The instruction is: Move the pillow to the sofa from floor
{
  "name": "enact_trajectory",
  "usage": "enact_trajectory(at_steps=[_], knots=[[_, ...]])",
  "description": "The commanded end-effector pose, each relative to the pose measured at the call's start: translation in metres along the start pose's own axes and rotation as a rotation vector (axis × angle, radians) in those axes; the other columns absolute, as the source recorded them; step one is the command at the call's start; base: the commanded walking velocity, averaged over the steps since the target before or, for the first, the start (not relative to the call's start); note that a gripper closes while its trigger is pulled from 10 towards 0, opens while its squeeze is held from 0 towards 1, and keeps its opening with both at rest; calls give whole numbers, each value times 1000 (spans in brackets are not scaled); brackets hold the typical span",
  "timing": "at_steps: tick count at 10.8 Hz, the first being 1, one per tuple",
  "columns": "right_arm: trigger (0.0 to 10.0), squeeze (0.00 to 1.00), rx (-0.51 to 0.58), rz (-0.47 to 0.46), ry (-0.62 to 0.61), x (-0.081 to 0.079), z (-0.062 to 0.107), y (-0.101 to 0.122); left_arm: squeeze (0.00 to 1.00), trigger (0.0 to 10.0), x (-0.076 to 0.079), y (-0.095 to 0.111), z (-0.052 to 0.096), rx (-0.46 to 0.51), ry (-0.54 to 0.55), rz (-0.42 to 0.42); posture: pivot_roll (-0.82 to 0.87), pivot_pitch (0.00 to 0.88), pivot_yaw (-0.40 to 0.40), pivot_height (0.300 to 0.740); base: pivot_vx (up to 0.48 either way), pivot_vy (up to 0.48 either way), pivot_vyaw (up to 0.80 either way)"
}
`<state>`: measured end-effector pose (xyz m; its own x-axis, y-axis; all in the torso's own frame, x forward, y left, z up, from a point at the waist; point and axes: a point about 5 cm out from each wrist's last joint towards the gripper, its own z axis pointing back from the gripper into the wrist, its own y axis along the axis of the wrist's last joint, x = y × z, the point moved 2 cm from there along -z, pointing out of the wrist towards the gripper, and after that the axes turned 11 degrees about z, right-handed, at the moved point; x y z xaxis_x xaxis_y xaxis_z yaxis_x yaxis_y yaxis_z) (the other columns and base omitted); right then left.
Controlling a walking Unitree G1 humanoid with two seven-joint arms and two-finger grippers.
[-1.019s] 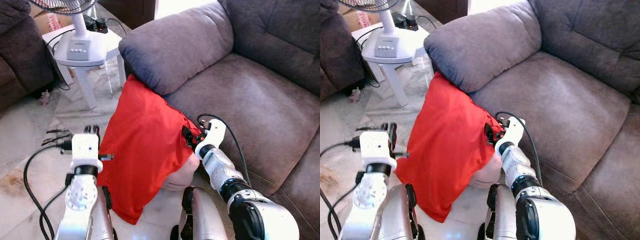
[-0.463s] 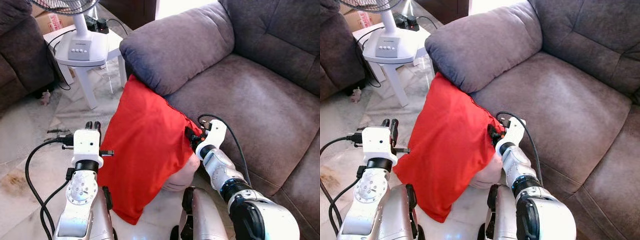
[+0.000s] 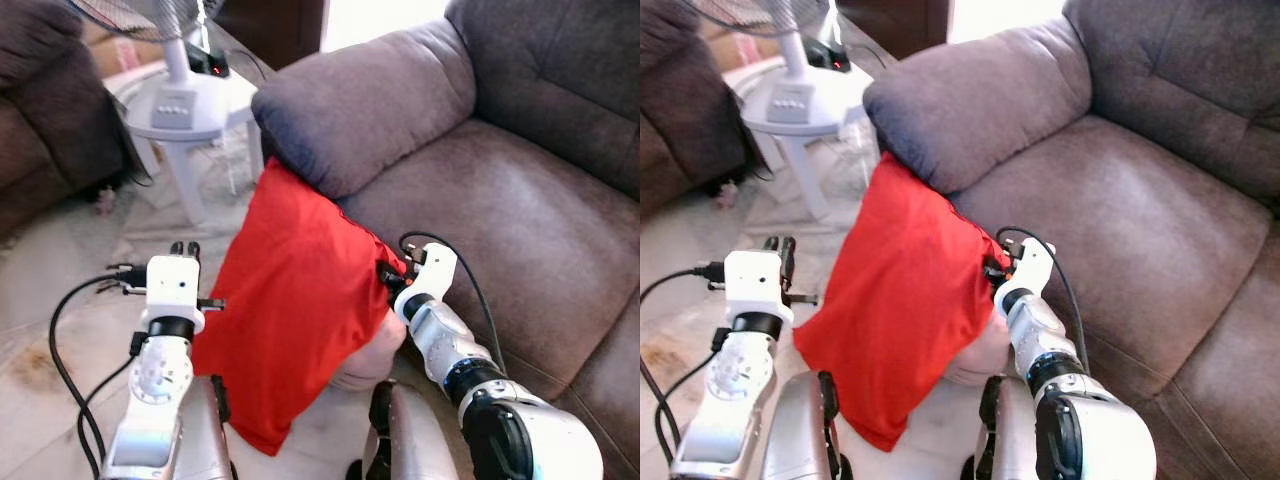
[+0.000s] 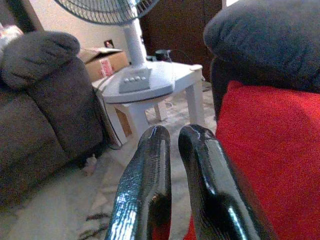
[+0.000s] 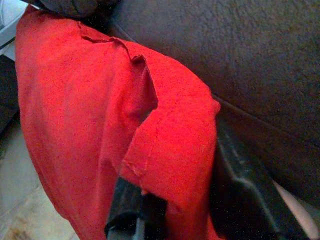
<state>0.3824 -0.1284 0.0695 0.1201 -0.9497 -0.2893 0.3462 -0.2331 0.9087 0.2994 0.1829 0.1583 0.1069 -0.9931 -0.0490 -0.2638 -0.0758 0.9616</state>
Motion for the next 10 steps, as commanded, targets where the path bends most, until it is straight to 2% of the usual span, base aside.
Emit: enact_trajectory(at_steps=[1, 3, 4, 5, 6, 7, 8, 9, 10], knots=[[0, 0, -8, 10, -1, 2, 1, -4, 0, 10000, 0, -2, -1, -10, -7, -5, 210, 115, -96, 525, 0, 0, 0], [0, 0, 23, 107, 36, -7, -1, 4, 0, 10000, -1, -4, 0, -18, -6, -3, 203, 127, -90, 525, 0, 0, 0], [8510, 0, 58, 273, 99, -17, -1, 8, 0, 10000, 2, -8, 5, -36, -3, 23, 201, 132, -86, 525, 0, 0, 0], [10000, 0, 83, 292, 129, -20, -1, 11, 0, 10000, 2, -9, 8, -43, 5, 38, 196, 137, -82, 525, 0, 0, 0], [10000, 0, 154, 445, 194, -27, 2, 22, 0, 10000, -2, -9, 10, -44, 25, 52, 182, 144, -74, 525, 0, 0, 0], [10000, 0, 174, 470, 203, -27, 2, 26, 0, 10000, -3, -8, 9, -43, 31, 60, 180, 146, -72, 525, 0, 0, 0], [10000, 0, 217, 455, 207, -26, 3, 36, 0, 10000, -4, -7, 7, -38, 33, 69, 174, 146, -68, 525, 0, 0, 0], [10000, 0, 296, 526, 263, -36, 8, 46, 0, 10000, 4, -6, 9, -40, 28, 145, 165, 144, -68, 525, 0, 0, 0], [10000, 0, 304, 592, 273, -38, 11, 41, 0, 10000, 16, -8, 16, -58, -23, 166, 167, 138, -66, 525, 0, 0, 0]])
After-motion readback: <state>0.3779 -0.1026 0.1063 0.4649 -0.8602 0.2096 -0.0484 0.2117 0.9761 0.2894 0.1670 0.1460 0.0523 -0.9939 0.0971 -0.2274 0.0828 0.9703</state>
